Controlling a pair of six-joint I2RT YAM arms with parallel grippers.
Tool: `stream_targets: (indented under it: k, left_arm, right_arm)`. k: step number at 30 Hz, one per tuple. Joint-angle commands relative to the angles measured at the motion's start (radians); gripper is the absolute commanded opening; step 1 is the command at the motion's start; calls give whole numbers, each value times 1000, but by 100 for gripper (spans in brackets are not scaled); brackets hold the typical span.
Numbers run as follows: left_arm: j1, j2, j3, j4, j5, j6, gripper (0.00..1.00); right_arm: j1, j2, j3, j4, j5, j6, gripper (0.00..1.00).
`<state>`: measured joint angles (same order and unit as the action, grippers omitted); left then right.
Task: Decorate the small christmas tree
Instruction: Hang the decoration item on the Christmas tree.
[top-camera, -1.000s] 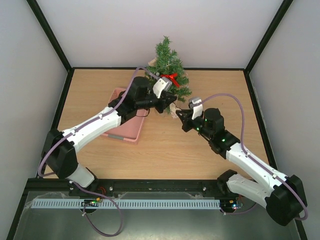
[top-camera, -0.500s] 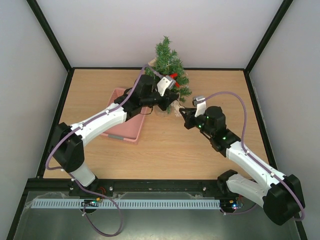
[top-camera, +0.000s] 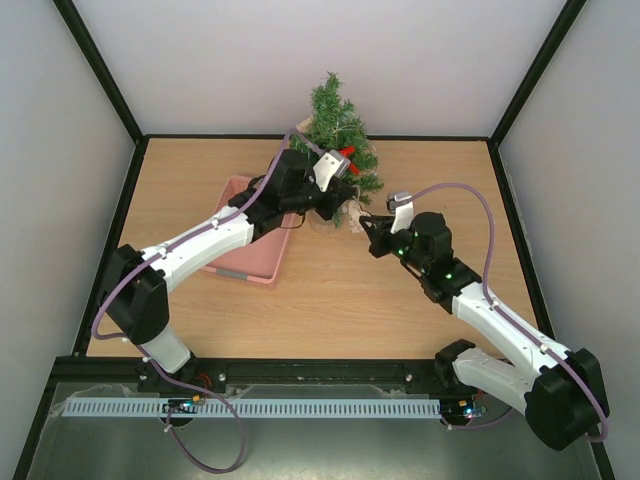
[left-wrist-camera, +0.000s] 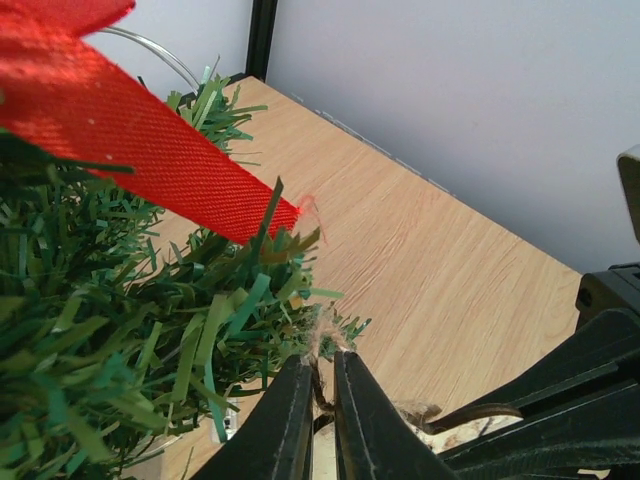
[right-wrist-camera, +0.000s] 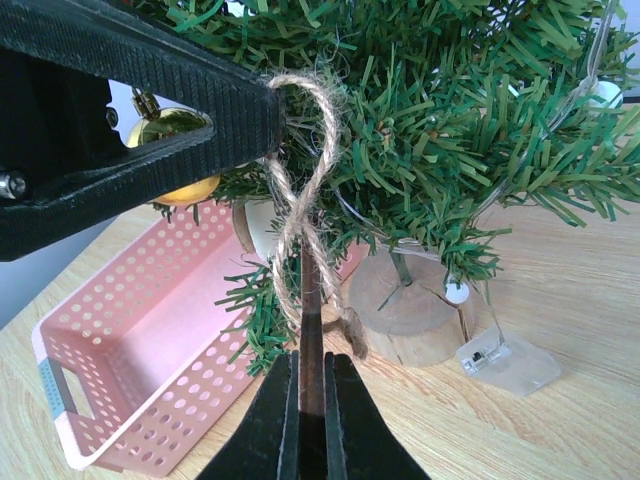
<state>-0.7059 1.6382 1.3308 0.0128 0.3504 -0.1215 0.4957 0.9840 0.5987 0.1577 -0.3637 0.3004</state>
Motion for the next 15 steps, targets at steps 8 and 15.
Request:
stream_targets:
  k: [8,15]
  left_arm:
    - [3,10,34,3,-5,35,2]
    - [-3,3,22,46,-10,33,2]
  right_arm:
    - [-11,7,-12,60,-11,29,2]
    - [-11,-4,-20,63,8,35,2]
